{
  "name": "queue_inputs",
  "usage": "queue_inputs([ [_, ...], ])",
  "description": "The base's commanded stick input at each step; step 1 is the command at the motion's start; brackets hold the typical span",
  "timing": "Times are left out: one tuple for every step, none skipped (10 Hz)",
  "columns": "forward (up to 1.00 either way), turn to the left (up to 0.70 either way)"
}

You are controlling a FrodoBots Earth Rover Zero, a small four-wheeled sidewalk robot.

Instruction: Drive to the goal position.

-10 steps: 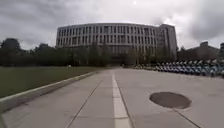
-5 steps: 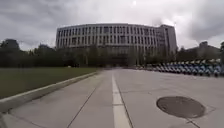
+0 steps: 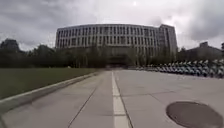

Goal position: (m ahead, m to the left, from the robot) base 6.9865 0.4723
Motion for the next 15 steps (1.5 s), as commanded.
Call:
queue_inputs([
  [0.70, 0.00],
  [0.70, 0.00],
  [0.70, 0.00],
  [0.70, 0.00],
  [0.70, 0.00],
  [0.70, 0.00],
  [0.70, 0.00],
  [0.70, 0.00],
  [0.70, 0.00],
  [0.70, 0.00],
  [0.70, 0.00],
  [0.70, 0.00],
  [0.70, 0.00],
  [0.70, 0.00],
  [0.70, 0.00],
])
